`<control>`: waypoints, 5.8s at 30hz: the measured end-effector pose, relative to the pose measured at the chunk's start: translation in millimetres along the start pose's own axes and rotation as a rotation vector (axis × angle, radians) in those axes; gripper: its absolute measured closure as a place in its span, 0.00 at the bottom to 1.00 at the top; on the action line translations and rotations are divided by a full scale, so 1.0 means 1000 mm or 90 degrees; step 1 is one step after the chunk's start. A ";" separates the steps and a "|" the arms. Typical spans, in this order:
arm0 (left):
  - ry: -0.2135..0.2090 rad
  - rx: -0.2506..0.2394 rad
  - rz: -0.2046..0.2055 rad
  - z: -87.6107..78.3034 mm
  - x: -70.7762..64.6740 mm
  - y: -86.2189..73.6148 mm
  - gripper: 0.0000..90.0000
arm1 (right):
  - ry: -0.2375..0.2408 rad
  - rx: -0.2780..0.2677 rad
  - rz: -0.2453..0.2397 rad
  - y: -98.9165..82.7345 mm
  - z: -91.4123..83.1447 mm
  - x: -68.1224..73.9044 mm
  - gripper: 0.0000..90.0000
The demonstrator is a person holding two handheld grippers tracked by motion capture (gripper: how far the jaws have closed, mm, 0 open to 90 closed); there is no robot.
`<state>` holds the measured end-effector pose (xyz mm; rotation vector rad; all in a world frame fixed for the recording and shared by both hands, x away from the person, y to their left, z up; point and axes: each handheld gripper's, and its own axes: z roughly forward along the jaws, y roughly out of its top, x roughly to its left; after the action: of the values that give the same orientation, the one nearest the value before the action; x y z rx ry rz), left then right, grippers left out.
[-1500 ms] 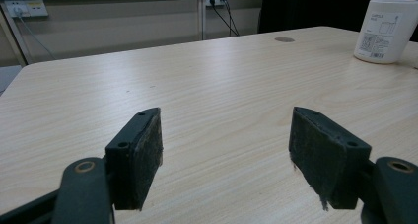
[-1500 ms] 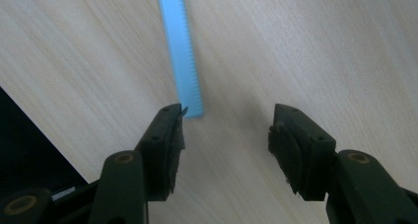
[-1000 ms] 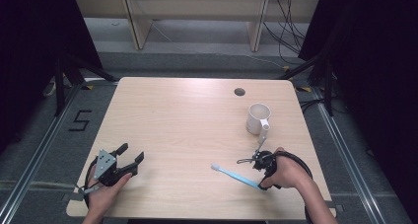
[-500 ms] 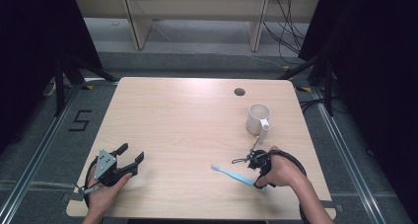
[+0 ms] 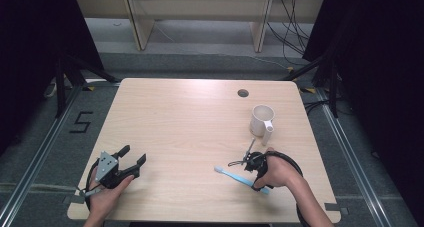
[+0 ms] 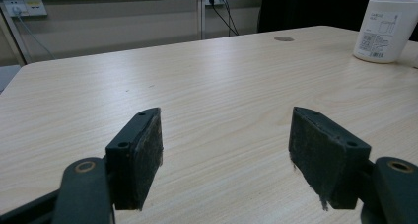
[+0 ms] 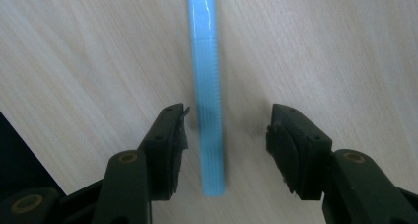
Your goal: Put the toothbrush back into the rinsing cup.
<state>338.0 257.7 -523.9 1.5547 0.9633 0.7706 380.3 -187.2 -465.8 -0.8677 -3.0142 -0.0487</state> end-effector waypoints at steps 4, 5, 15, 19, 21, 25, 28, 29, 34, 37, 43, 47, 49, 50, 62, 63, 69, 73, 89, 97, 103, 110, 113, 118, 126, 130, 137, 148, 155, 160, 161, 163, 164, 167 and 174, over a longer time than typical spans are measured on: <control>-0.001 0.000 0.000 0.000 0.000 0.000 0.32 | 0.004 0.001 -0.002 0.005 0.001 0.001 0.55; -0.002 0.000 -0.001 0.000 0.000 0.000 0.32 | 0.002 0.004 -0.018 0.007 0.002 0.000 0.55; -0.002 0.000 -0.002 0.000 0.000 0.000 0.32 | 0.016 0.007 -0.023 0.014 0.007 -0.002 0.60; -0.001 -0.001 -0.001 0.000 0.000 0.000 0.32 | 0.018 0.006 -0.029 0.017 0.007 -0.002 0.62; 0.000 -0.001 -0.002 0.000 0.000 0.000 0.32 | 0.018 -0.002 -0.045 0.019 0.008 -0.004 0.65; -0.002 -0.001 -0.001 0.000 0.000 0.000 0.32 | 0.016 0.011 -0.027 0.021 0.007 -0.002 0.67; -0.002 0.000 -0.002 0.000 0.000 0.000 0.32 | 0.020 0.004 -0.047 0.023 0.008 -0.003 0.69; -0.002 -0.001 -0.002 0.000 0.000 0.000 0.32 | 0.016 0.003 -0.048 0.024 0.008 -0.002 0.70; -0.001 -0.002 -0.003 0.000 0.000 0.000 0.32 | 0.016 0.002 -0.048 0.030 0.009 0.001 0.73; -0.005 -0.011 -0.004 0.001 0.001 -0.001 0.31 | 0.018 0.001 -0.065 0.033 0.010 0.002 0.75; -0.002 0.000 0.000 0.000 0.000 0.000 0.32 | 0.002 0.014 -0.068 0.036 0.010 0.004 0.79; -0.001 0.000 0.000 0.000 0.000 0.000 0.32 | -0.012 0.029 -0.057 0.039 0.010 0.009 0.83; -0.002 -0.001 0.000 0.000 0.000 0.000 0.32 | -0.018 0.040 -0.049 0.041 0.010 0.011 0.85; -0.002 -0.001 0.000 0.000 0.000 0.000 0.32 | -0.018 0.040 -0.049 0.041 0.010 0.011 0.85; -0.002 -0.001 0.001 0.000 0.000 0.000 0.32 | -0.019 0.043 -0.060 0.041 0.010 0.011 0.88; -0.002 -0.001 0.002 0.000 0.000 0.000 0.32 | -0.017 0.042 -0.057 0.041 0.010 0.011 0.88; -0.002 -0.003 -0.002 0.000 0.000 0.000 0.31 | -0.003 0.022 -0.062 0.038 0.010 0.006 0.88; -0.002 -0.003 -0.002 0.000 0.000 0.000 0.31 | 0.010 0.008 -0.048 0.035 0.009 0.005 0.88; 0.001 0.001 0.002 0.000 0.000 0.000 0.32 | 0.008 -0.083 -0.013 0.014 -0.013 0.000 0.88; -0.001 -0.009 0.007 0.002 -0.002 0.000 0.32 | 0.001 -0.141 0.016 -0.006 -0.023 -0.010 0.88; -0.006 -0.009 0.004 0.002 -0.002 0.000 0.32 | -0.003 -0.167 0.040 -0.018 -0.027 -0.016 0.88; -0.002 -0.011 0.004 0.002 -0.002 0.000 0.32 | -0.010 -0.174 0.060 -0.020 -0.030 -0.015 0.88; -0.002 0.001 0.002 0.000 -0.002 0.000 0.32 | -0.017 -0.190 0.055 -0.021 -0.032 -0.016 0.88; 0.000 0.001 0.002 0.000 -0.002 0.000 0.32 | -0.019 -0.200 0.059 -0.022 -0.033 -0.017 0.88; -0.001 -0.006 0.005 0.001 -0.003 0.000 0.32 | -0.035 -0.231 0.063 -0.026 -0.037 -0.020 0.88; -0.001 0.002 0.000 0.001 -0.002 0.000 0.32 | -0.036 -0.237 0.095 -0.026 -0.036 -0.017 0.88; -0.007 -0.009 0.004 0.002 -0.002 0.000 0.32 | -0.050 -0.270 0.097 -0.030 -0.036 -0.018 0.88; -0.003 0.001 0.004 0.001 -0.002 0.000 0.32 | -0.051 -0.324 0.123 -0.040 -0.036 -0.019 0.88; -0.007 -0.008 0.003 0.003 -0.002 0.000 0.32 | -0.064 -0.393 0.154 -0.051 -0.035 -0.015 0.88; 0.003 0.004 0.004 0.001 -0.003 0.000 0.32 | -0.057 -0.443 0.185 -0.059 -0.032 -0.012 0.88; 0.005 0.003 0.006 0.001 -0.003 0.000 0.32 | -0.066 -0.448 0.190 -0.063 -0.031 -0.011 0.88; 0.008 -0.001 0.007 0.001 -0.004 0.000 0.32 | -0.071 -0.465 0.194 -0.066 -0.028 -0.012 0.88; 0.008 -0.001 0.007 0.001 -0.004 0.000 0.32 | -0.071 -0.473 0.204 -0.066 -0.027 -0.011 0.88; 0.013 0.000 0.009 0.001 -0.004 0.000 0.32 | -0.078 -0.493 0.208 -0.069 -0.025 -0.012 0.88; 0.012 -0.009 0.010 0.001 -0.005 0.000 0.32 | -0.091 -0.543 0.244 -0.074 -0.027 -0.011 0.88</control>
<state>336.2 252.6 -524.2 1.5472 0.9577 0.8028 350.3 -256.3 -440.7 -1.5110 -2.8316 -1.3796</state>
